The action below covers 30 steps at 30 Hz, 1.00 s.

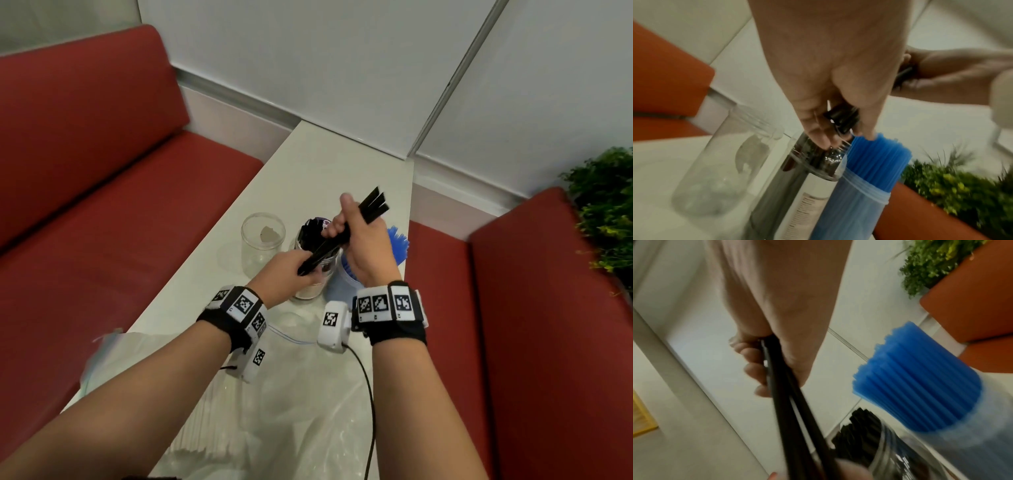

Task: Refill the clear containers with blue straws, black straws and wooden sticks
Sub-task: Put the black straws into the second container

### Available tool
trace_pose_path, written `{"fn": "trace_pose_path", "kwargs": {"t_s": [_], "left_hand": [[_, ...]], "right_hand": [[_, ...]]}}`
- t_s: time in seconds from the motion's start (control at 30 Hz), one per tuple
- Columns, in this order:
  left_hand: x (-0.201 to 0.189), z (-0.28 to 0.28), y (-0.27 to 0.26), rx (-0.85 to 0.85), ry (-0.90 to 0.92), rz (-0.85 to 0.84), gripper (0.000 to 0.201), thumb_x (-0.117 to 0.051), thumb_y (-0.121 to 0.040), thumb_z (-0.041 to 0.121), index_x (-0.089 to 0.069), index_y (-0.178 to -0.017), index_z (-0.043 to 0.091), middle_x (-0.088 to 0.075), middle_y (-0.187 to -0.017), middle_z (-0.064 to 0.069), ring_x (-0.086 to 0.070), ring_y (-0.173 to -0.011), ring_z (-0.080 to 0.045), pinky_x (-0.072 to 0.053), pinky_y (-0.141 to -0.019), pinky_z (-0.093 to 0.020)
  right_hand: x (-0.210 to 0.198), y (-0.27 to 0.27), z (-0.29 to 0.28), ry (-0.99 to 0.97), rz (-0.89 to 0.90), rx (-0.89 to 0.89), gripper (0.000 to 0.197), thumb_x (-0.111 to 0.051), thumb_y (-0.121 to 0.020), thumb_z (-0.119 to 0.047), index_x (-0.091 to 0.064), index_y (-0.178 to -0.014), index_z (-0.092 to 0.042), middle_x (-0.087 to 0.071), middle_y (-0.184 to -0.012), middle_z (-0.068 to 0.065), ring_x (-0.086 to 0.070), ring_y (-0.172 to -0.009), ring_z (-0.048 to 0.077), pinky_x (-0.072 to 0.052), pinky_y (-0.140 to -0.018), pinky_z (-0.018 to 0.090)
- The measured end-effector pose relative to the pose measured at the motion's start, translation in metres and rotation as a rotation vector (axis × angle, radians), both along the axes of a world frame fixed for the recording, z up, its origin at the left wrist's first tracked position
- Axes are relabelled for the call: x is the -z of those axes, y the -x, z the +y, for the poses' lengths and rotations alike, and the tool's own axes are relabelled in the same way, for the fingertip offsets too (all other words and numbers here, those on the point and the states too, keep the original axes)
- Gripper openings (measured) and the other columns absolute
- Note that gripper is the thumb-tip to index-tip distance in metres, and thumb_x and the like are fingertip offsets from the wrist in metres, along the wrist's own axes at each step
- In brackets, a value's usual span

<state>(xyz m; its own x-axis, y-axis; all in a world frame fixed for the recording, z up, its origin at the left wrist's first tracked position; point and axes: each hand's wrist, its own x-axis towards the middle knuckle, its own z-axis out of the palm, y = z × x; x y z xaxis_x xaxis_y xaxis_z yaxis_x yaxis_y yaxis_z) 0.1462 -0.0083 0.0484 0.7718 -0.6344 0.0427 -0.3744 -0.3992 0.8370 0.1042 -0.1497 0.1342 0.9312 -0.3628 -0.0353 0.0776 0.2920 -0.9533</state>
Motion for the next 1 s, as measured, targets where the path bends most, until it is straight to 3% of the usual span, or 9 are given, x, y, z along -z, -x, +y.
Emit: {"fn": "trace_pose_path", "kwargs": {"t_s": [0.07, 0.13, 0.3, 0.6, 0.7, 0.8, 0.9, 1.0], "left_hand": [[0.001, -0.004, -0.005, -0.027, -0.089, -0.23, 0.021, -0.065, -0.089, 0.02, -0.067, -0.111, 0.017, -0.062, -0.108, 0.008, -0.06, -0.096, -0.011, -0.044, -0.08, -0.023], [0.004, -0.008, -0.009, -0.036, -0.142, -0.3, 0.031, -0.059, -0.092, 0.014, -0.062, -0.123, 0.011, -0.059, -0.123, 0.001, -0.058, -0.107, -0.017, -0.046, -0.091, -0.028], [0.016, -0.008, -0.009, -0.012, -0.162, -0.329, 0.035, -0.051, -0.09, 0.002, -0.064, -0.121, 0.01, -0.061, -0.122, -0.001, -0.06, -0.102, -0.025, -0.048, -0.091, -0.036], [0.02, -0.009, -0.019, -0.114, -0.057, -0.34, 0.017, -0.057, -0.095, 0.016, -0.072, -0.096, 0.009, -0.071, -0.093, -0.002, -0.064, -0.087, -0.019, -0.047, -0.079, -0.03], [0.018, -0.011, -0.019, -0.126, -0.044, -0.346, 0.018, -0.056, -0.092, 0.007, -0.073, -0.099, 0.007, -0.072, -0.097, -0.005, -0.065, -0.09, -0.021, -0.047, -0.081, -0.03], [0.015, -0.011, -0.019, -0.127, -0.041, -0.332, 0.024, -0.056, -0.09, 0.003, -0.073, -0.107, 0.006, -0.072, -0.107, -0.005, -0.065, -0.098, -0.022, -0.047, -0.087, -0.027], [0.015, -0.01, -0.019, -0.122, -0.065, -0.325, 0.029, -0.054, -0.091, 0.003, -0.071, -0.115, 0.006, -0.069, -0.117, -0.004, -0.063, -0.107, -0.019, -0.037, -0.091, -0.015], [0.016, -0.009, -0.02, -0.101, -0.102, -0.334, 0.031, -0.052, -0.093, 0.005, -0.069, -0.12, 0.008, -0.066, -0.124, -0.003, -0.06, -0.113, -0.018, -0.037, -0.096, -0.018]], "right_hand": [[-0.013, -0.013, -0.012, 0.069, -0.006, 0.05, 0.031, -0.065, -0.1, -0.026, -0.051, -0.077, -0.012, -0.048, -0.061, 0.001, -0.05, -0.058, 0.018, -0.052, -0.068, 0.033], [-0.018, -0.026, -0.019, 0.134, 0.003, 0.043, 0.03, -0.066, -0.1, -0.025, -0.05, -0.077, -0.013, -0.049, -0.061, 0.001, -0.051, -0.057, 0.017, -0.051, -0.067, 0.034], [-0.015, -0.053, -0.026, 0.215, 0.013, 0.079, 0.033, -0.067, -0.099, -0.025, -0.051, -0.072, -0.016, -0.048, -0.06, 0.0, -0.049, -0.055, 0.017, -0.05, -0.068, 0.038], [0.002, -0.068, -0.042, 0.228, 0.009, 0.159, 0.03, -0.069, -0.096, -0.032, -0.054, -0.078, -0.014, -0.051, -0.057, -0.004, -0.052, -0.053, 0.014, -0.054, -0.066, 0.034], [0.019, -0.062, -0.031, 0.346, 0.088, 0.111, 0.029, -0.069, -0.096, -0.032, -0.057, -0.076, -0.015, -0.058, -0.06, -0.003, -0.058, -0.057, 0.013, -0.053, -0.068, 0.032], [0.037, -0.049, -0.015, 0.407, 0.144, 0.048, 0.018, -0.073, -0.093, -0.027, -0.064, -0.085, -0.014, -0.066, -0.071, 0.001, -0.064, -0.07, 0.013, -0.055, -0.073, 0.03], [0.037, -0.045, -0.007, 0.469, 0.026, 0.173, 0.011, -0.07, -0.09, -0.014, -0.064, -0.096, -0.021, -0.067, -0.084, -0.003, -0.065, -0.082, 0.014, -0.055, -0.079, 0.031], [0.029, -0.045, -0.001, 0.591, -0.132, 0.306, 0.023, -0.061, -0.093, -0.016, -0.061, -0.102, -0.037, -0.069, -0.089, -0.008, -0.068, -0.089, 0.017, -0.054, -0.08, 0.028]]}}
